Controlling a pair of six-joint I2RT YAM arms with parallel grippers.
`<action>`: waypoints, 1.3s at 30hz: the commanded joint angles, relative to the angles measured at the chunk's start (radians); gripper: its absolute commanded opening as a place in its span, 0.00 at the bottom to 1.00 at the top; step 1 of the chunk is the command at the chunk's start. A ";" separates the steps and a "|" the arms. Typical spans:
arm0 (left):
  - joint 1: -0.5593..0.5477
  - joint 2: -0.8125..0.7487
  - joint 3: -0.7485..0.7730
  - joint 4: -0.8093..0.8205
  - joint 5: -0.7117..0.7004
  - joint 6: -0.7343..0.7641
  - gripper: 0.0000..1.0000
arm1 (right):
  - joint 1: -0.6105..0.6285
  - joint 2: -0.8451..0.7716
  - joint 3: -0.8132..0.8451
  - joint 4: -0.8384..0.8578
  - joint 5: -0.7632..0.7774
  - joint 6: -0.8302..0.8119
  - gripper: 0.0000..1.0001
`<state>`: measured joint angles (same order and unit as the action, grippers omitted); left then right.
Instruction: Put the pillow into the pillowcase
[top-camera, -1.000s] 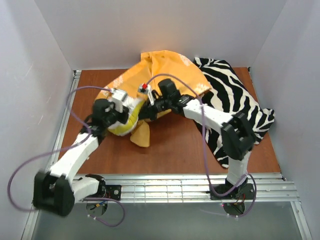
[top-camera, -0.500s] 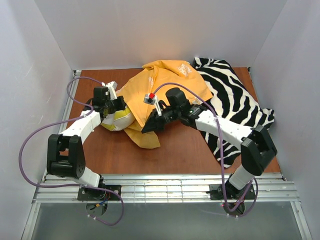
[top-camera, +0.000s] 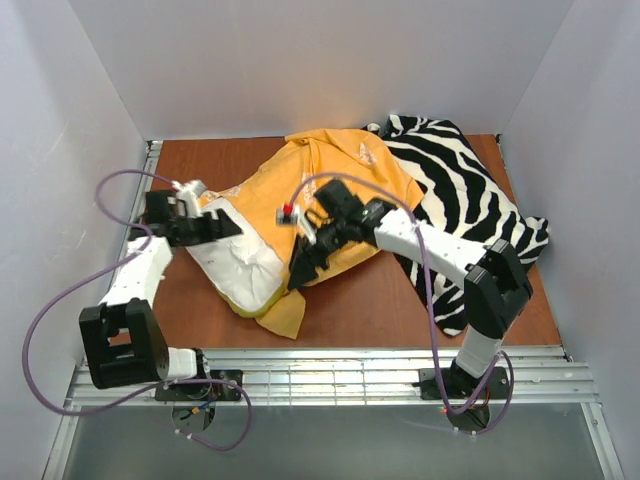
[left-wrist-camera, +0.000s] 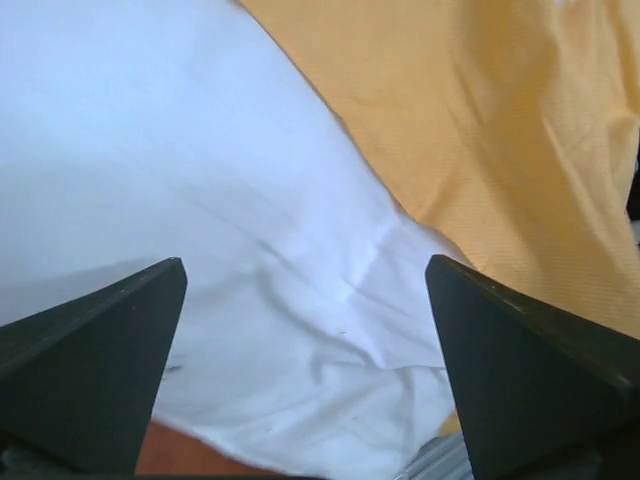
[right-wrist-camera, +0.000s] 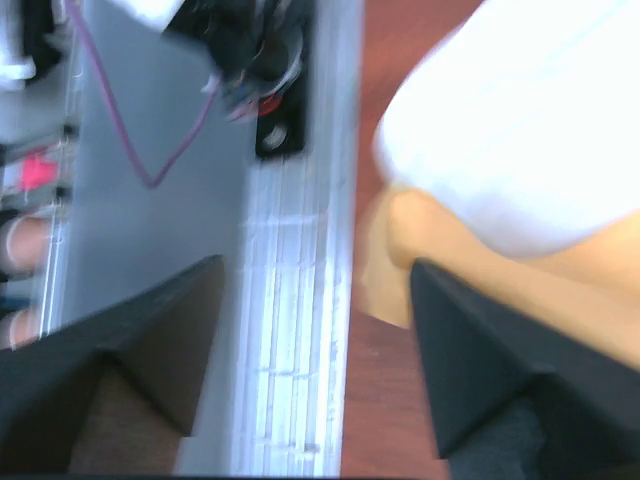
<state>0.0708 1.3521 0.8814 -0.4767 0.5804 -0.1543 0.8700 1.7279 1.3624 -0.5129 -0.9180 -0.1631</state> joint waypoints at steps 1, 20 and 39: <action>0.219 -0.087 0.151 -0.164 0.150 0.290 0.94 | -0.156 -0.001 0.249 -0.098 0.037 -0.032 0.74; 0.109 0.449 0.240 -0.088 -0.058 0.509 0.25 | -0.117 0.541 0.842 -0.045 0.499 -0.104 0.79; 0.276 0.329 0.325 -0.076 0.118 0.391 0.70 | 0.086 0.688 0.853 -0.001 1.007 -0.240 0.73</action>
<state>0.3511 1.6943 1.2293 -0.5720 0.7246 0.2855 0.9596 2.3451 2.1658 -0.5468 -0.0849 -0.3580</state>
